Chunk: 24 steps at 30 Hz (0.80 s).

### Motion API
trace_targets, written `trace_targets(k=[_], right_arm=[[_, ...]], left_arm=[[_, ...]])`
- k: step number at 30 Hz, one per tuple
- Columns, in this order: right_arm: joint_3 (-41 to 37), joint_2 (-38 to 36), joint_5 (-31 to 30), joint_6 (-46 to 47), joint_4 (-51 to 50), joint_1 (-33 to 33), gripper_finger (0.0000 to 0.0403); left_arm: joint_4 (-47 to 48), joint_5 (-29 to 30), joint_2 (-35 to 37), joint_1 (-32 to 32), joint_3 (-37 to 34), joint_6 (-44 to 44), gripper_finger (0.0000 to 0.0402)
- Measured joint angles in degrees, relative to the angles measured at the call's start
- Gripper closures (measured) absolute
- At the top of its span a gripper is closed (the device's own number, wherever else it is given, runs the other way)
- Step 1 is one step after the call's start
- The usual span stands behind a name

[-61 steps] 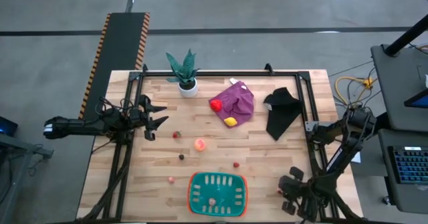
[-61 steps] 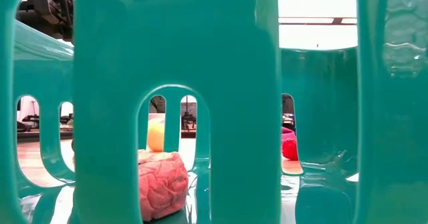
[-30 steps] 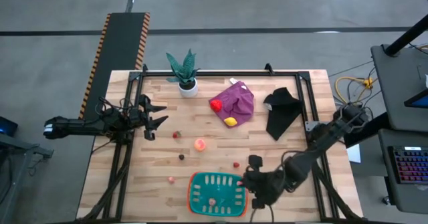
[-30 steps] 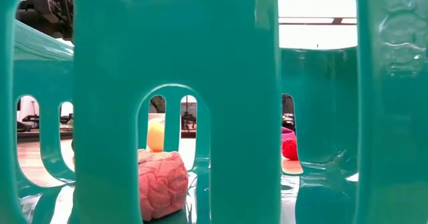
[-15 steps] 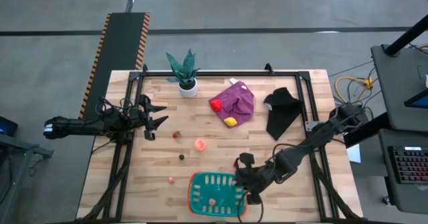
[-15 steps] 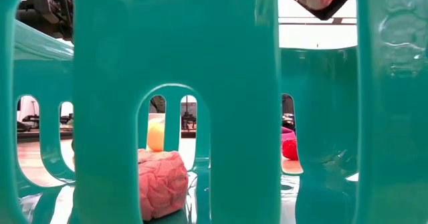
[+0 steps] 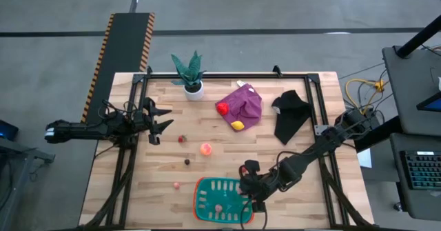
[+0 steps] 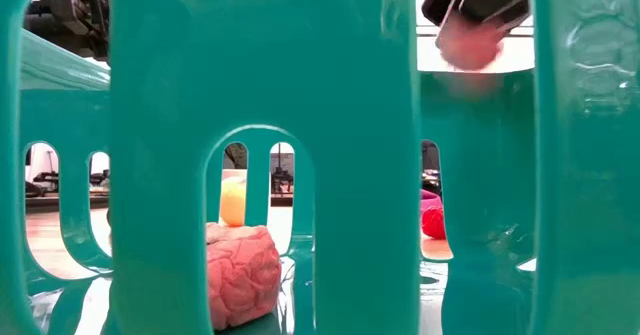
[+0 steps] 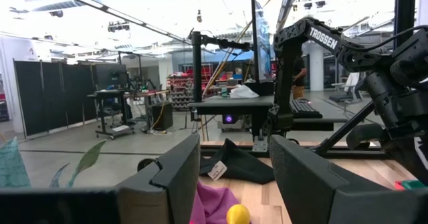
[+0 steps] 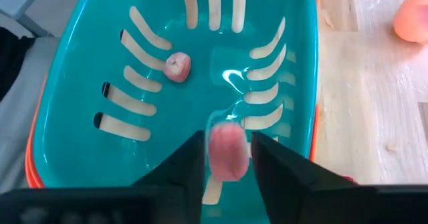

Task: Pick and placing Produce into tupperware
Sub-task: Put the pink peach into the green basket, then put the red raspberry into the green basket

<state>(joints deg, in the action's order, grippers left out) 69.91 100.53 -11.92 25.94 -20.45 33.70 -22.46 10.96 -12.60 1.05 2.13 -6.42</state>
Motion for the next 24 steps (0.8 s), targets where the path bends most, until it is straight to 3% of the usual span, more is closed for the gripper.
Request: trace_targets(k=[7, 13, 17, 20, 24], right_arm=[[0.1, -0.5, -1.3, -0.1, -0.1, -0.8, 0.0225], [-0.1, -5.5, -11.5, -6.0, -3.6, -1.1, 0.0208], [-2.5, -10.7, -18.5, -4.6, -9.4, -1.1, 0.0207], [-7.1, -14.8, -18.6, -2.3, -10.9, -2.2, 0.0207], [-15.3, -18.8, -13.9, -0.7, -7.1, -4.2, 0.0207]], left_arm=[[0.0, 0.0, 0.0, 0.0, 0.0, 0.0, 0.0233], [0.0, 0.0, 0.0, 0.0, 0.0, 0.0, 0.0233], [-0.1, 0.0, 0.0, 0.0, 0.0, 0.0, 0.0233], [-0.1, 0.0, -0.1, 0.0, 0.0, 0.0, 0.0233], [-0.1, 0.0, -0.1, 0.0, 0.0, 0.0, 0.0233]])
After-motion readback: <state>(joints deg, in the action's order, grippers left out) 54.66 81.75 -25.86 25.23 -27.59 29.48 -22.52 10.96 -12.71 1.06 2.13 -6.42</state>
